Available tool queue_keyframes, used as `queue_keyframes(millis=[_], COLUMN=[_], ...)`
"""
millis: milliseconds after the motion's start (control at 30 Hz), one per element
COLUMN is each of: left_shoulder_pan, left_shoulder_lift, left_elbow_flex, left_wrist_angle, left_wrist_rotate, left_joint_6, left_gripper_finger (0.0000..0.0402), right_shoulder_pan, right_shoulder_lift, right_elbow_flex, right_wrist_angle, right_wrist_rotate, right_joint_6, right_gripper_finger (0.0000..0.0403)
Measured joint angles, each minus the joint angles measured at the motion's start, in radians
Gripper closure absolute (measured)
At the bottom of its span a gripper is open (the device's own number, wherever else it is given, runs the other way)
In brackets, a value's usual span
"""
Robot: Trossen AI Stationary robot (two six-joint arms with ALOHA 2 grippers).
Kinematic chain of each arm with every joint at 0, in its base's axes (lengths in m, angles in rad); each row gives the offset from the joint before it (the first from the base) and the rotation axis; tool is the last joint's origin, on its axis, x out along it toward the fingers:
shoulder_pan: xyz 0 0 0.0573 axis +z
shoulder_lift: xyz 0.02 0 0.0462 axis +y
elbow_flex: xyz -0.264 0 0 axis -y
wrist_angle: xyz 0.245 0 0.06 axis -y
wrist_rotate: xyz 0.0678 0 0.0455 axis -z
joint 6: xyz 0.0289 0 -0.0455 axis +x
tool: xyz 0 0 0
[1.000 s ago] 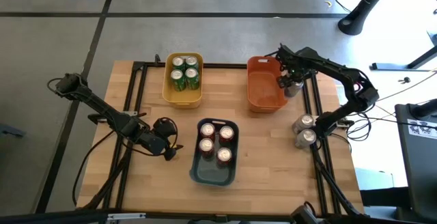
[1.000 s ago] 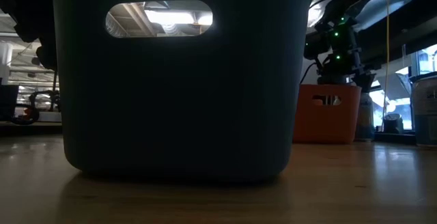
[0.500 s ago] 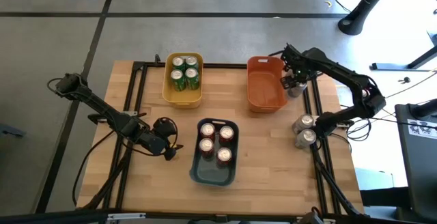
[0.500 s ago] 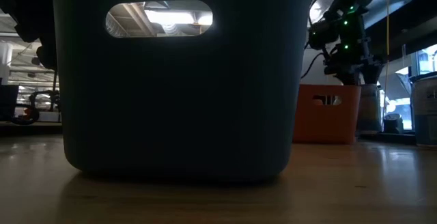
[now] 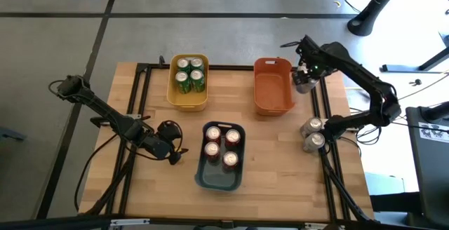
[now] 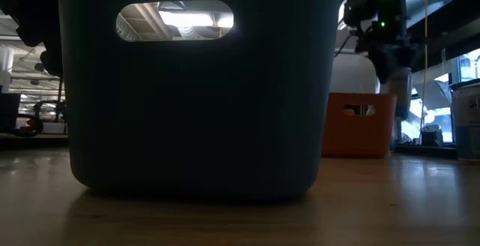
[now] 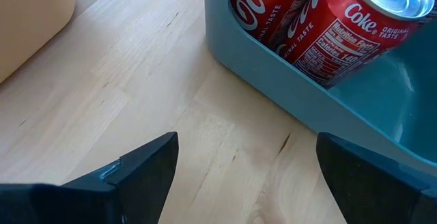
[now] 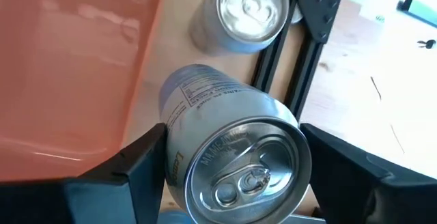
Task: Sort soda cans
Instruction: Put the blue-white soda can into the orange bin
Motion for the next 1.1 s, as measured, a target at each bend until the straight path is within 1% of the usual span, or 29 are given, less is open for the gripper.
queue_keyframes(millis=[100, 267, 500, 633, 1100], left_shoulder_pan=[0.0, 0.0, 0.0, 0.0, 0.0], left_shoulder_lift=[0.0, 0.0, 0.0, 0.0, 0.0], left_elbow_flex=[0.0, 0.0, 0.0, 0.0, 0.0], left_wrist_angle=[-0.001, -0.002, -0.002, -0.002, -0.003], left_wrist_rotate=[0.0, 0.0, 0.0, 0.0, 0.0], left_joint_6=[0.0, 0.0, -0.002, -0.003, -0.004], left_gripper_finger=[0.0066, 0.0066, 0.0066, 0.0066, 0.0066], right_shoulder_pan=[0.008, 0.063, 0.103, 0.126, 0.126], right_shoulder_lift=[-0.001, 0.0, 0.019, 0.065, 0.273], right_elbow_flex=[0.049, 0.104, 0.111, 0.11, 0.11], right_wrist_angle=[-0.001, 0.054, 0.173, 0.224, 0.426], right_wrist_rotate=[-0.022, -0.024, -0.064, -0.064, -0.085], right_joint_6=[0.002, 0.003, 0.005, -0.004, -0.072], right_gripper_finger=[0.0123, 0.0123, 0.0123, 0.0123, 0.0123])
